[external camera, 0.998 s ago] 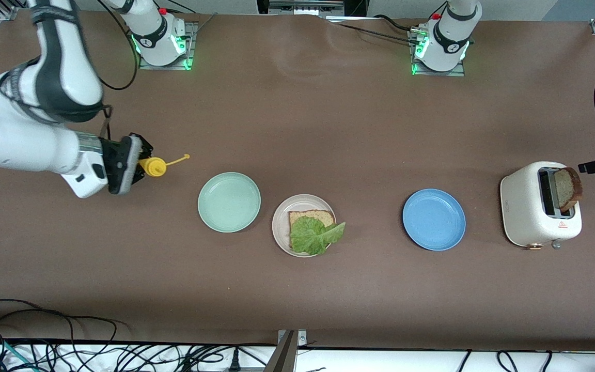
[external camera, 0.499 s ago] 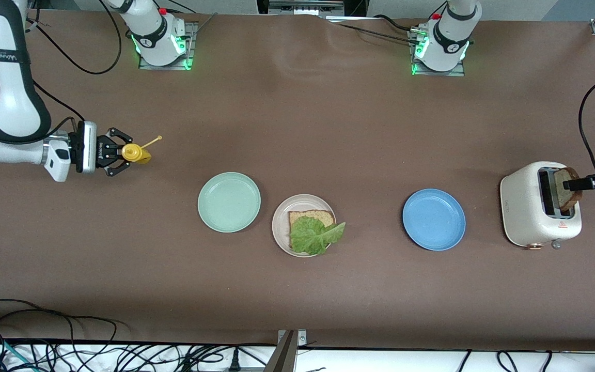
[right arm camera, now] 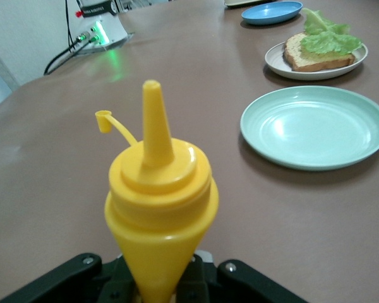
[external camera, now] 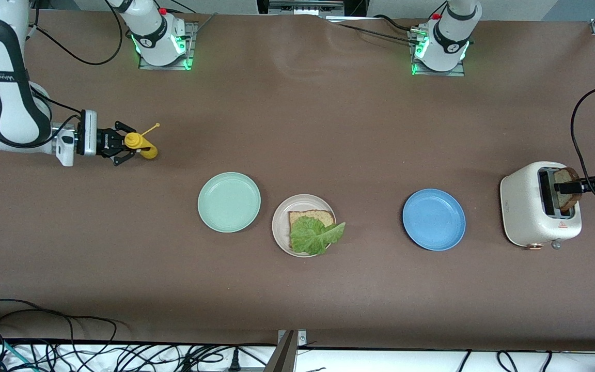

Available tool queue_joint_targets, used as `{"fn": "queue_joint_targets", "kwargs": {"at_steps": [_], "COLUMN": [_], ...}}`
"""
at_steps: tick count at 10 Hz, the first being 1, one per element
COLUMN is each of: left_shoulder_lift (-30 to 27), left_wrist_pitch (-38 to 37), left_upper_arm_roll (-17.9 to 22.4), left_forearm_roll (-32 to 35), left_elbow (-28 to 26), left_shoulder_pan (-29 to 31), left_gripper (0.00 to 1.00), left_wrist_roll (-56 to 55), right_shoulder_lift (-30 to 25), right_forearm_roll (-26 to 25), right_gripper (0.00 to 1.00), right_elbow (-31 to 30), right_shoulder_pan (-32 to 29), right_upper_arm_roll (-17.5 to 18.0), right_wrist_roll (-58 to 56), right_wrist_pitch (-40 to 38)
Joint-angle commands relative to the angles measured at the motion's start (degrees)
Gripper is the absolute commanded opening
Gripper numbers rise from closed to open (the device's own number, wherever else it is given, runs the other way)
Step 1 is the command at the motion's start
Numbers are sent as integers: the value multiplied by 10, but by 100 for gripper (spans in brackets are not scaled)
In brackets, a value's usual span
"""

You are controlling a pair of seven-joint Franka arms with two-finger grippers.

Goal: Make sandwich on beige plate with both arms
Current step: 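Set down the bottle while the left gripper grasps the toaster toast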

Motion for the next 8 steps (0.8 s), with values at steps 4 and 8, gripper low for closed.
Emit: {"fn": "queue_joint_targets", "kwargs": {"at_steps": [4,8], "left_shoulder_lift": [-25,-25], "left_wrist_pitch": [1,-4], "left_upper_arm_roll": [-2,-2], "left_forearm_roll": [3,1], "left_elbow": [-28,-21], "left_shoulder_pan": [2,4], "left_gripper": [42,0], "left_wrist_roll": [2,1], "right_shoulder_lift": [42,56], "right_forearm_roll": [30,30], "right_gripper": [0,0], "right_elbow": [-7,-6], "right_shoulder_pan": [-24,-24], "right_upper_arm_roll": [-2,0], "right_wrist_roll": [-78,-94], "right_wrist_pitch": [-24,-7]}}
